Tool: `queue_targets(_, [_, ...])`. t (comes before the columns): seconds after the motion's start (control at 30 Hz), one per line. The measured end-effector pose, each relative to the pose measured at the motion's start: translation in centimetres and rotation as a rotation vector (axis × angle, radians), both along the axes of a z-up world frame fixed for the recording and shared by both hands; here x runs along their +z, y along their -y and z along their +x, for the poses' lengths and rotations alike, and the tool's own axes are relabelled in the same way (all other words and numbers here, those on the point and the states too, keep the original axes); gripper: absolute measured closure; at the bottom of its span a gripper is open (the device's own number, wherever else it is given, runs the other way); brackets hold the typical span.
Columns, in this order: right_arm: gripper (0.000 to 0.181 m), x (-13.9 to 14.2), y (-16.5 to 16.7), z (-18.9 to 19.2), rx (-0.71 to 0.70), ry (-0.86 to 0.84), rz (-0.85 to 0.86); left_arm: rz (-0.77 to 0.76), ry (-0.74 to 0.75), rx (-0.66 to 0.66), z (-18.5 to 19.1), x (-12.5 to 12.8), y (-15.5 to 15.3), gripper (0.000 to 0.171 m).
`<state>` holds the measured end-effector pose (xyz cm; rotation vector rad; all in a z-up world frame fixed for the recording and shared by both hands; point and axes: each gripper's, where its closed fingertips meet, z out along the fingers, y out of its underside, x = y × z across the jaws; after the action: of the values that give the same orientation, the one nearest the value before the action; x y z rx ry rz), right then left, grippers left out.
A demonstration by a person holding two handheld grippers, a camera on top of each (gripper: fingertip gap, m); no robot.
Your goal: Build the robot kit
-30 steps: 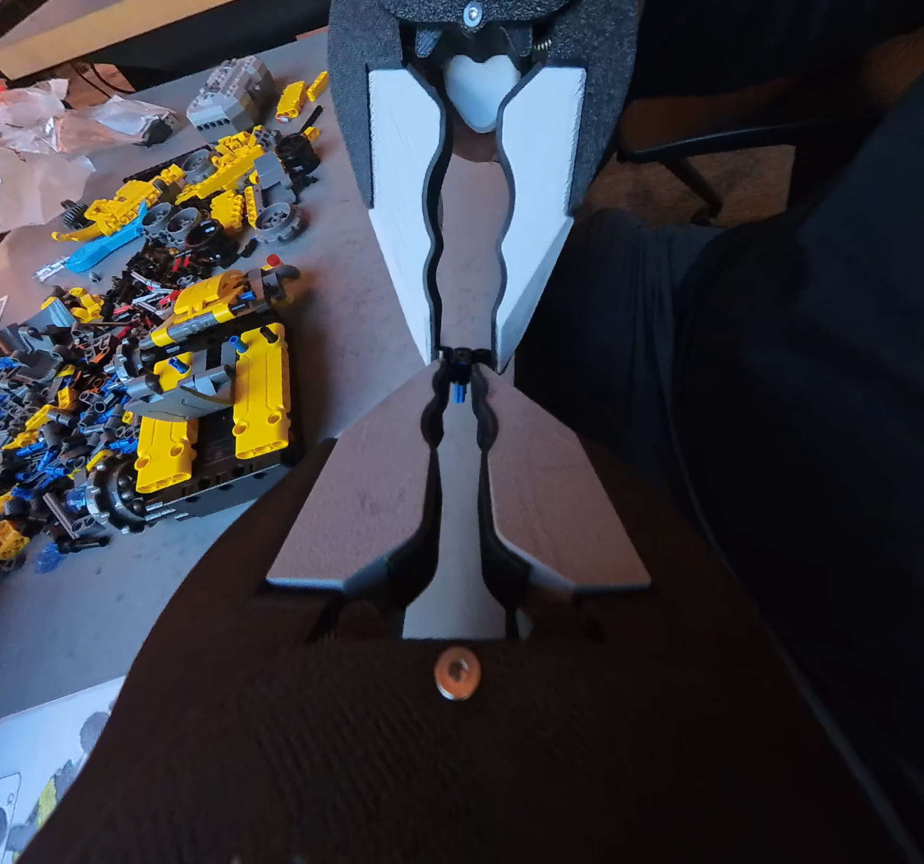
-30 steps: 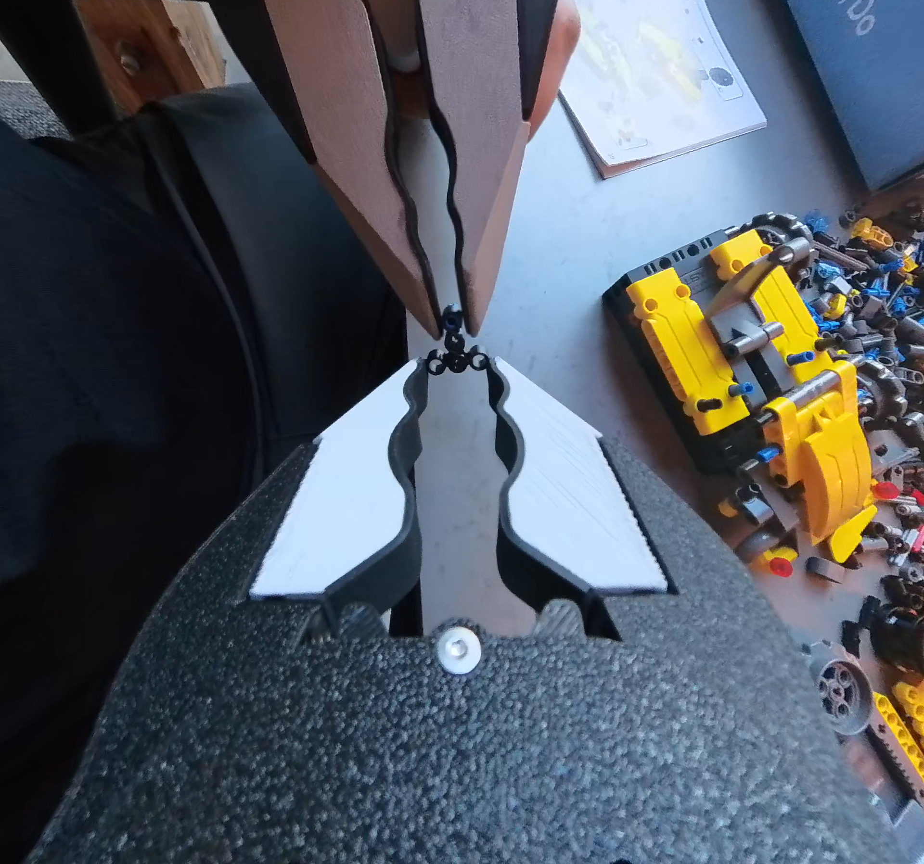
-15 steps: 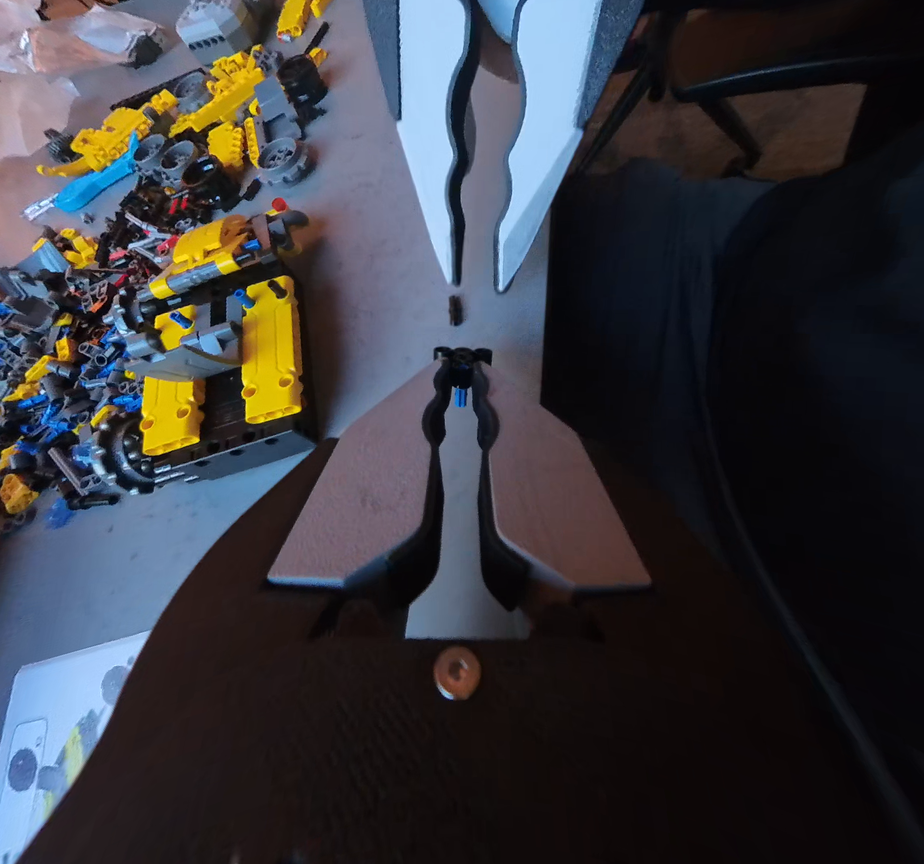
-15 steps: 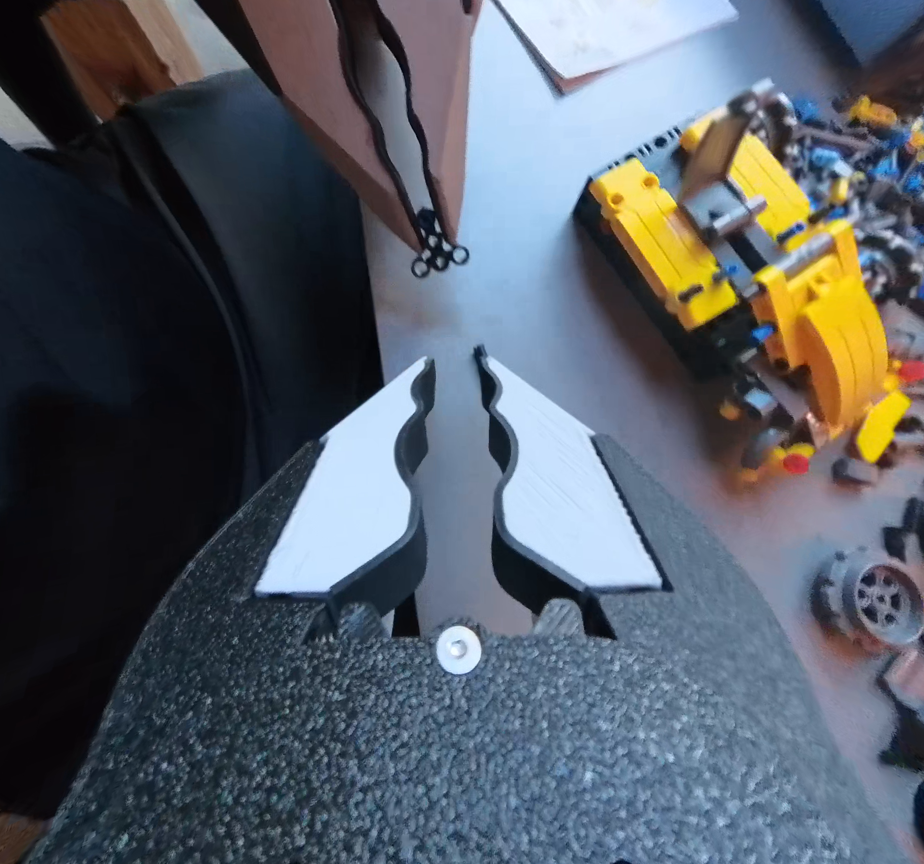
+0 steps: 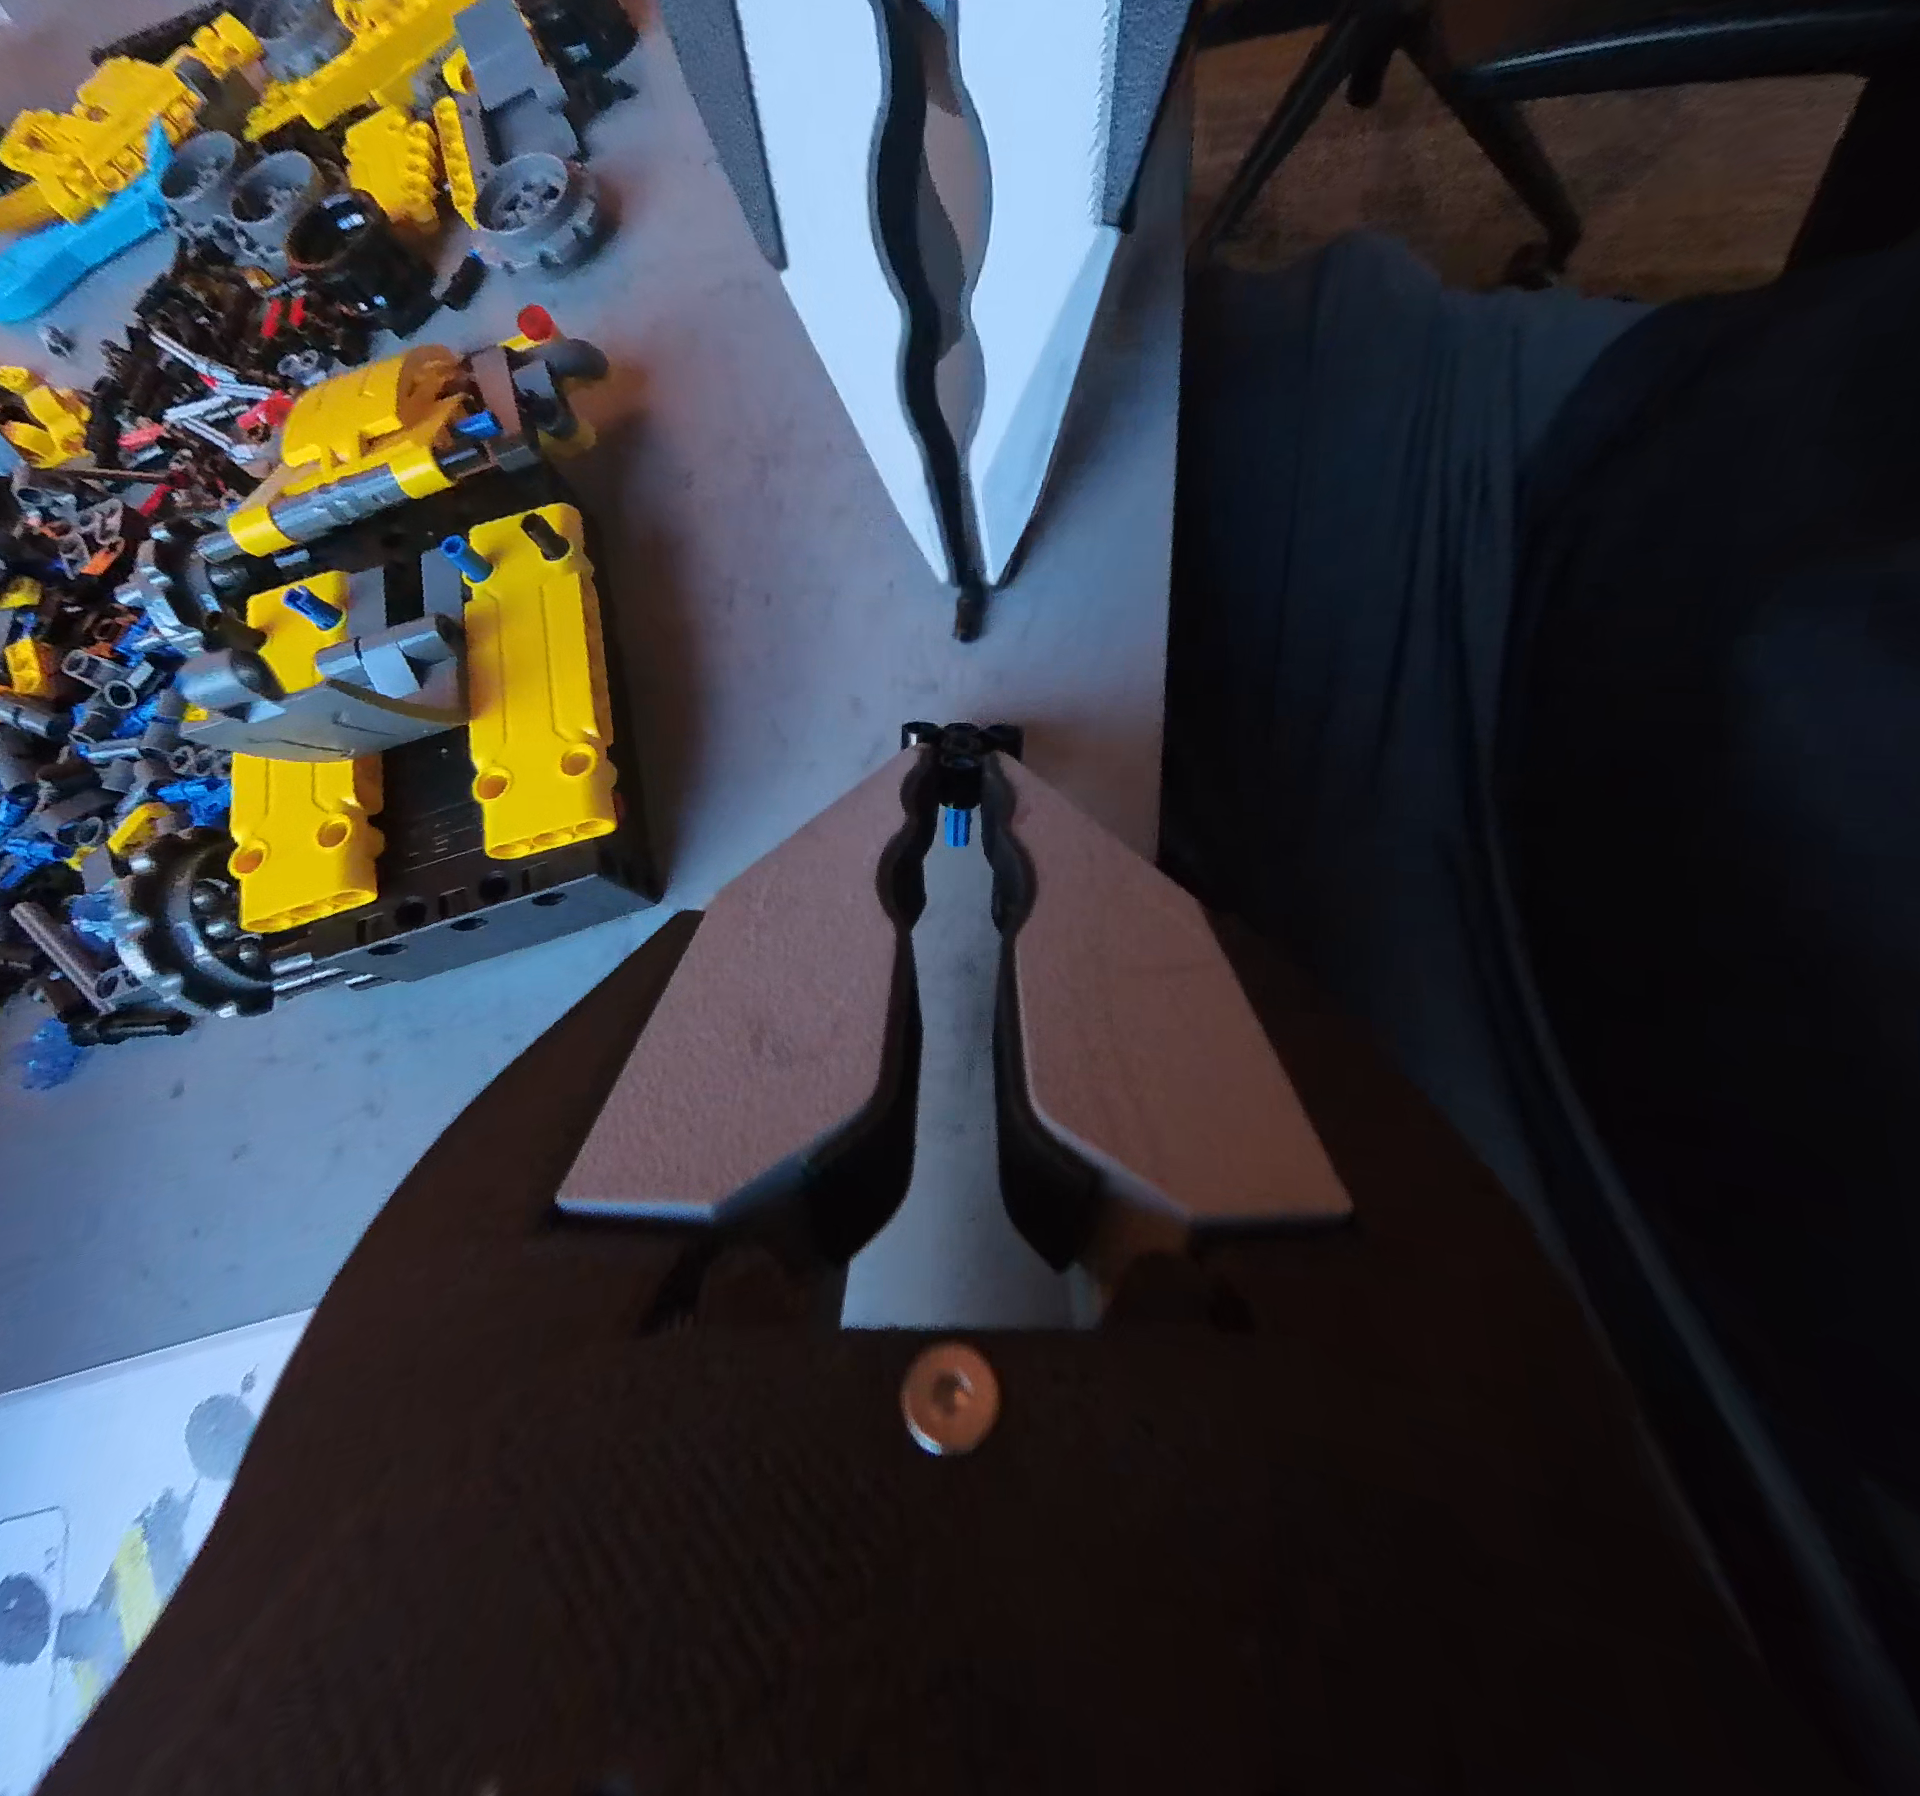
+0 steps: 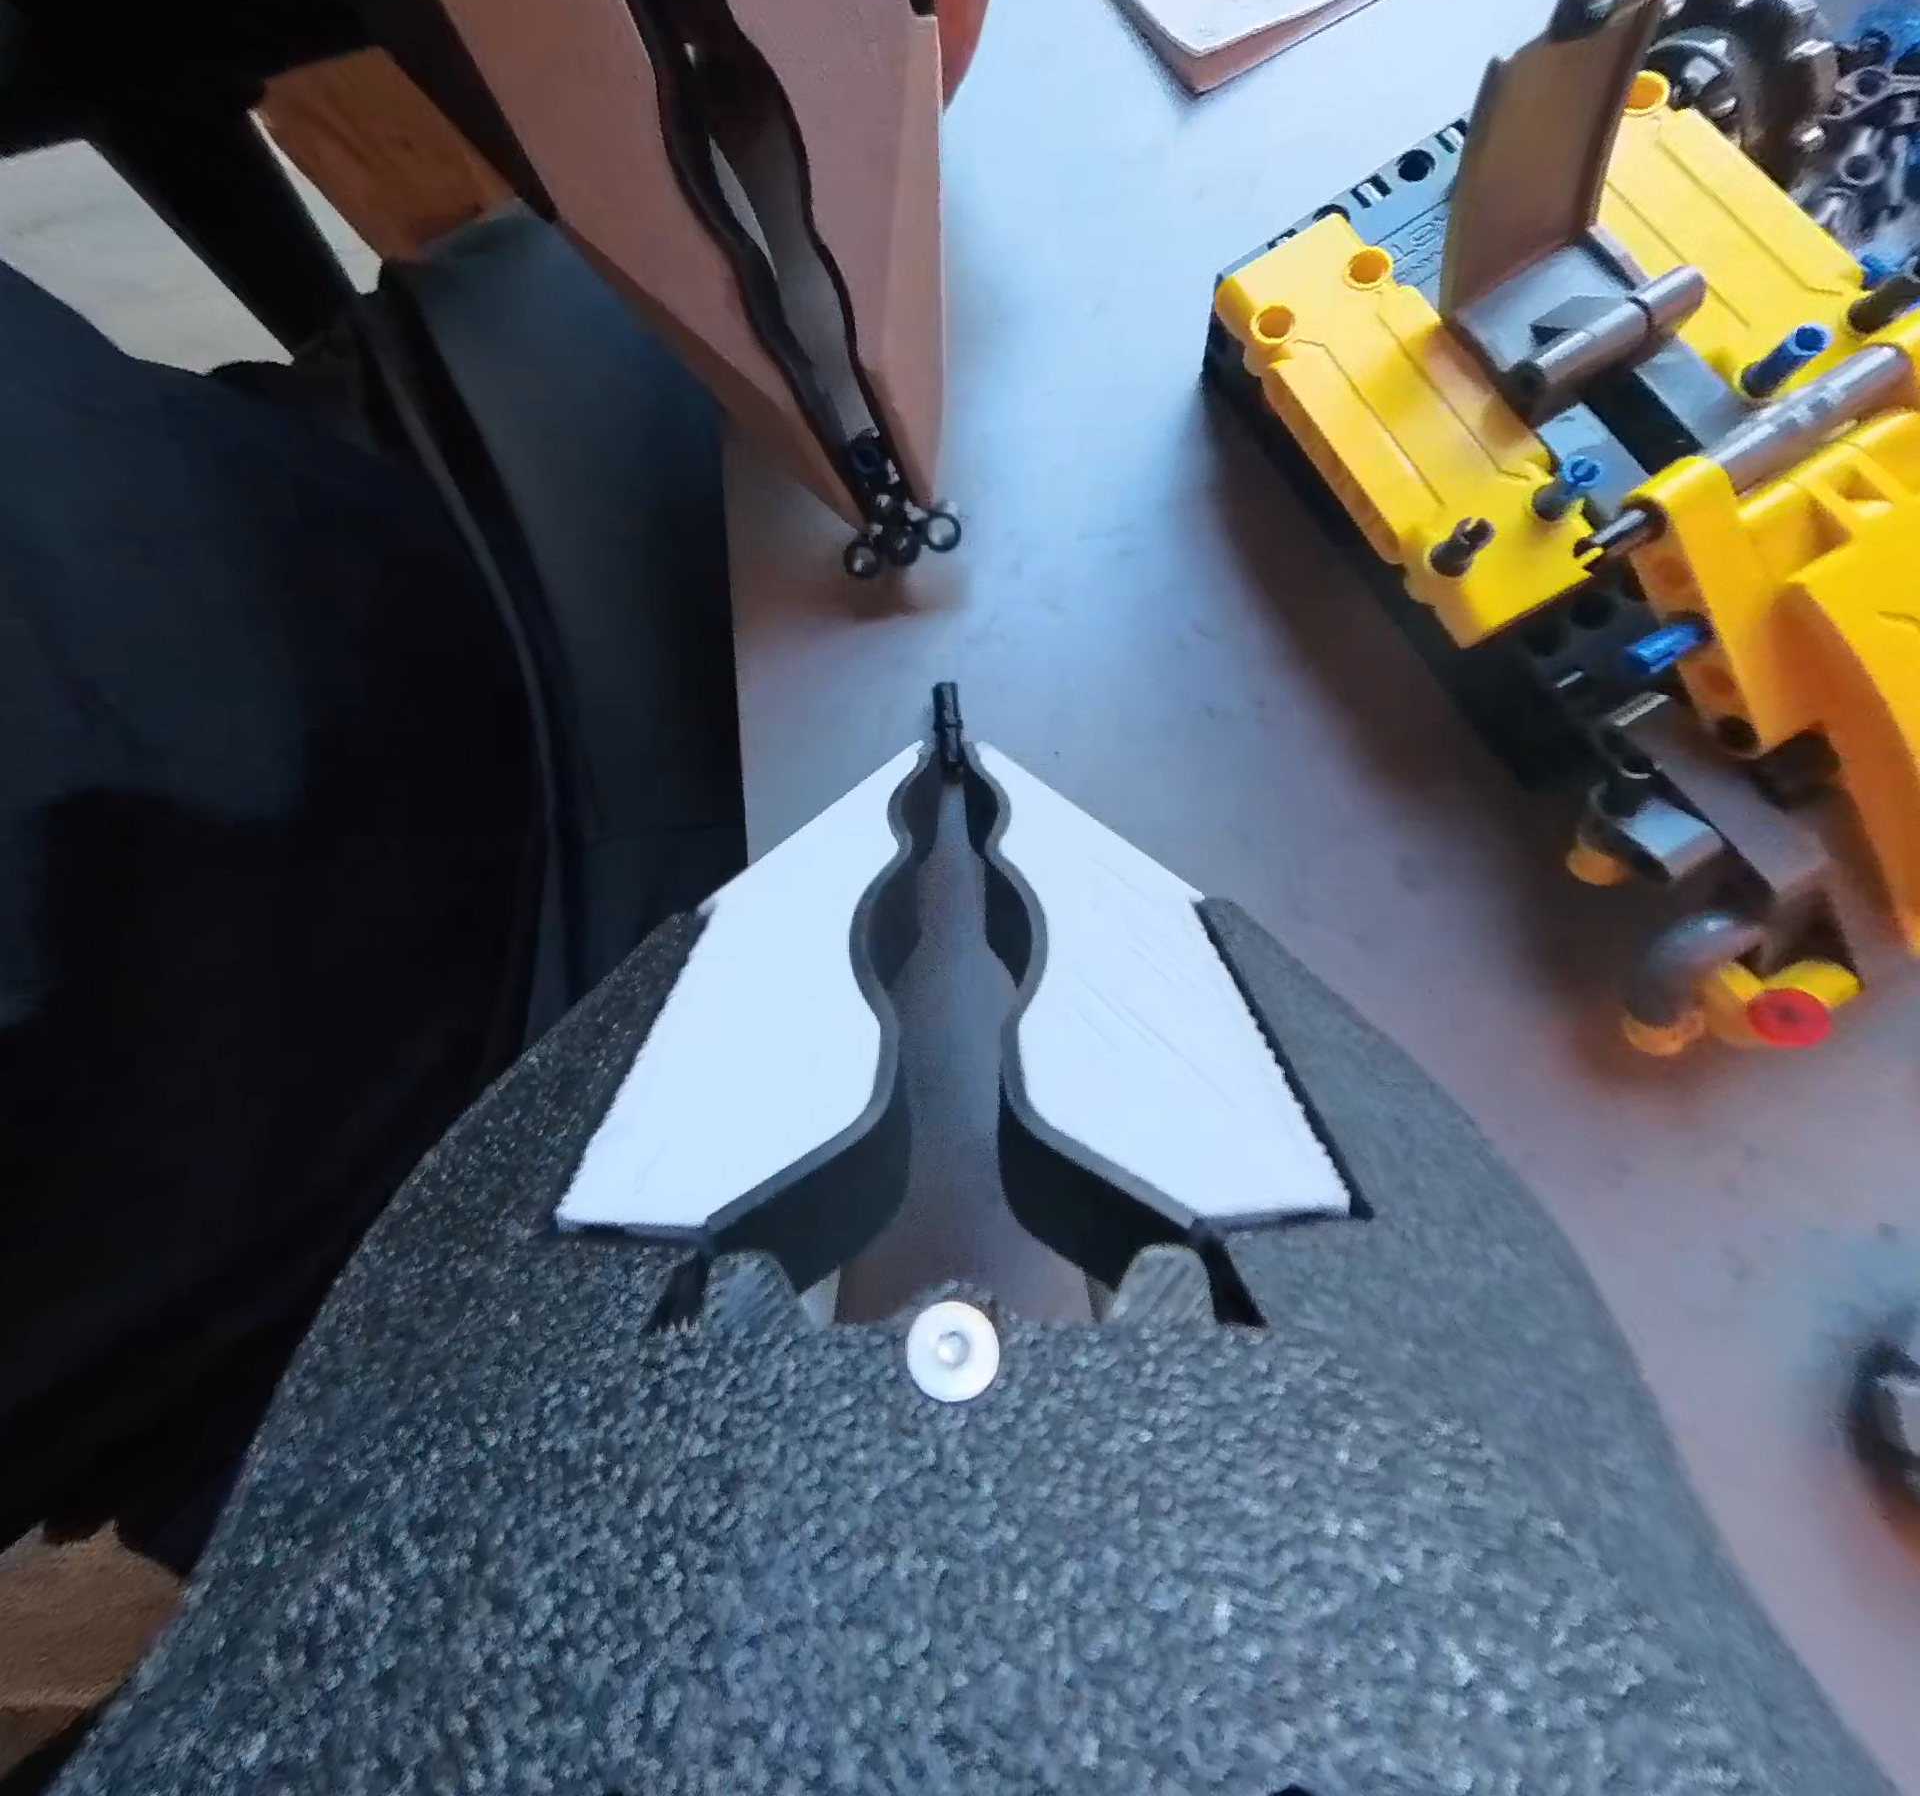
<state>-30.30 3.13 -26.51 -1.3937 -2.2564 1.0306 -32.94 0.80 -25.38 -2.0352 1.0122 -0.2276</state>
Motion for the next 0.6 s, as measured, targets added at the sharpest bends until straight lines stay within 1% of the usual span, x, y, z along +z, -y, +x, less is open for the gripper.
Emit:
queue_targets(0.13, [0.178,0.2,0.0,-0.1,-0.017,-0.01,-0.005,-0.046,0.012,-0.015,0.3,0.0,-0.5,0.168])
queue_targets(0.3, [0.178,0.5,0.7,0.1,-0.009,-0.001,0.002,-0.053,-0.033,-0.041,0.9,-0.1,-1.3,0.167])
queue_targets(0.47, [0.178,0.3,0.4,0.5,-0.025,0.019,0.039,-0.076,-0.06,-0.061,1.2,-0.1,-1.5,0.167])
queue_targets(0.6, [0.178,0.6,0.6,0.6,-0.027,0.012,0.048,-0.101,-0.12,-0.075,1.1,-0.1,-1.6,0.166])
